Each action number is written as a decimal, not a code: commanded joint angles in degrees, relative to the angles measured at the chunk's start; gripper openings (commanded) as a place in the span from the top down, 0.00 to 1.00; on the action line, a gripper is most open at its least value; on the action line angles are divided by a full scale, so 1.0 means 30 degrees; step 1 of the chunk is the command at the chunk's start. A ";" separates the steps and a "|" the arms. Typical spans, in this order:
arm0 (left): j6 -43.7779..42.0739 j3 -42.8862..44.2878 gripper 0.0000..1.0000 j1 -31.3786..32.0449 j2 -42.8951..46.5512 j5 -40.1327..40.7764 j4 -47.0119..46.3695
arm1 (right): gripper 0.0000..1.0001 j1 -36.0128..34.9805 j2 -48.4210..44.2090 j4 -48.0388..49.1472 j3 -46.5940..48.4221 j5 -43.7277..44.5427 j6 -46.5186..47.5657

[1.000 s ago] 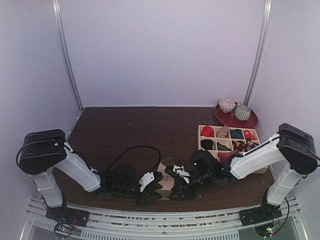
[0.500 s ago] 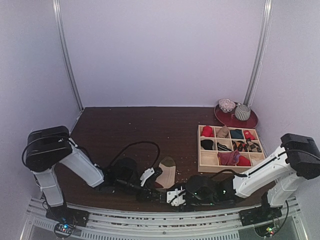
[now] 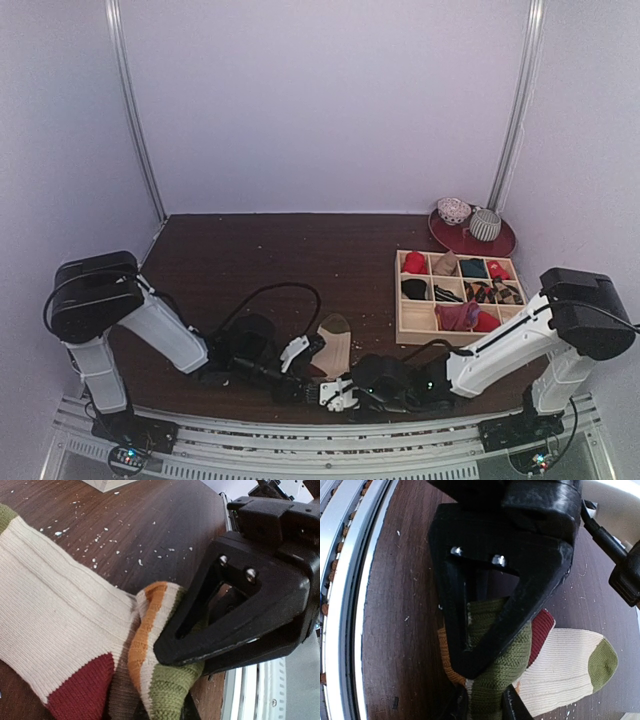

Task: Roll the socks
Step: Roll the sock at the center of the board.

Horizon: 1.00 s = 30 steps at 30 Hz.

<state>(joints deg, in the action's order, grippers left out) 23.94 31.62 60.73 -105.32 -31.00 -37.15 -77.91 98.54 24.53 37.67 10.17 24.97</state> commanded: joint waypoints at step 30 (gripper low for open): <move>-0.8741 -0.3512 0.37 0.1587 0.4479 0.6273 -0.2385 | 0.85 0.6704 0.5965 -0.5122 0.2350 -1.8421 -1.0985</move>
<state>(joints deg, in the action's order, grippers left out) -1.02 18.55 65.32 -89.80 -10.87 -40.80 -56.95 111.55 26.50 48.05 -46.85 -7.73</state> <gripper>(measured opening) 0.710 0.157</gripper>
